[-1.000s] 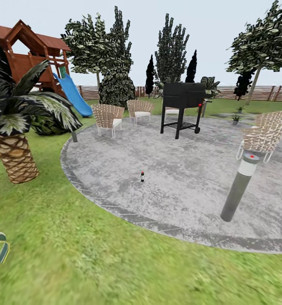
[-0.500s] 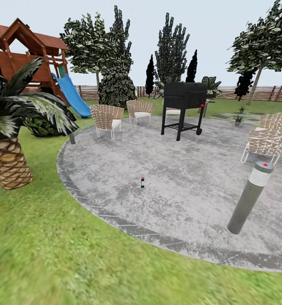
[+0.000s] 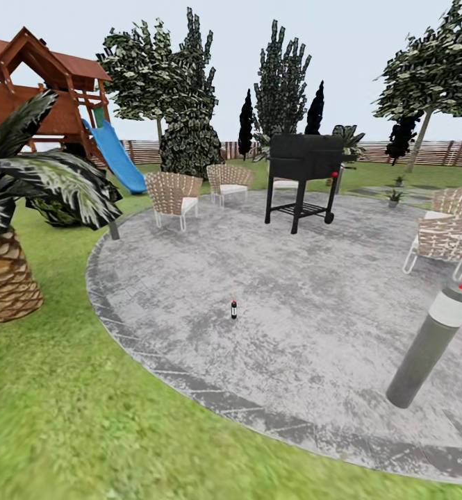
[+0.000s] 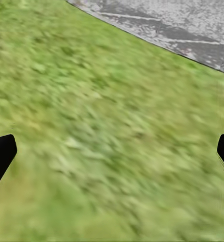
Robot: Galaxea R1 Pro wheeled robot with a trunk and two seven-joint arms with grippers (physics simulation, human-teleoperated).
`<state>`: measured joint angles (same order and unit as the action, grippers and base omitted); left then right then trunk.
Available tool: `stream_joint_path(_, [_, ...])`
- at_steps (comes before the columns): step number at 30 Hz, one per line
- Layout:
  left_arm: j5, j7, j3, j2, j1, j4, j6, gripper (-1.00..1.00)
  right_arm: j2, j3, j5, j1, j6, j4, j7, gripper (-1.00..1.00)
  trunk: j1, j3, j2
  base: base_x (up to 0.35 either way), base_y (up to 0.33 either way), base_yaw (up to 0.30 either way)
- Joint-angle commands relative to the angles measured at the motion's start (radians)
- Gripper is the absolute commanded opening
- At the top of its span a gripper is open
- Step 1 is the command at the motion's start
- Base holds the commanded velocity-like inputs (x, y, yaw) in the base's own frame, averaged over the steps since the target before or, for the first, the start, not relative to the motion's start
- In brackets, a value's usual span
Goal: Pick up the pesticide atomizer in the garden and spray insectifuge to fully cover both potted plants in the garden.
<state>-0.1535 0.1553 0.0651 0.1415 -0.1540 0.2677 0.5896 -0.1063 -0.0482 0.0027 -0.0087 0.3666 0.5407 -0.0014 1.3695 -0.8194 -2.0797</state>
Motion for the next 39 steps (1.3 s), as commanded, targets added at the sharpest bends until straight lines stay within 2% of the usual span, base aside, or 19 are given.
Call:
stream_joint_path(1, [-0.007, 0.010, 0.005, 0.000, -0.001, -0.001, 0.001, 1.00, 0.000, -0.001, 0.000, -0.001, 0.003, 0.000, 0.000, 1.00, 0.000, -0.001, 0.000, 0.339, 0.000, 0.000])
stream_joint_path(39, [-0.008, 0.010, 0.005, 0.000, 0.000, -0.001, 0.001, 1.00, -0.001, -0.002, -0.001, -0.001, 0.003, 0.001, -0.001, 1.00, 0.000, -0.001, 0.000, 0.339, 0.000, 0.000])
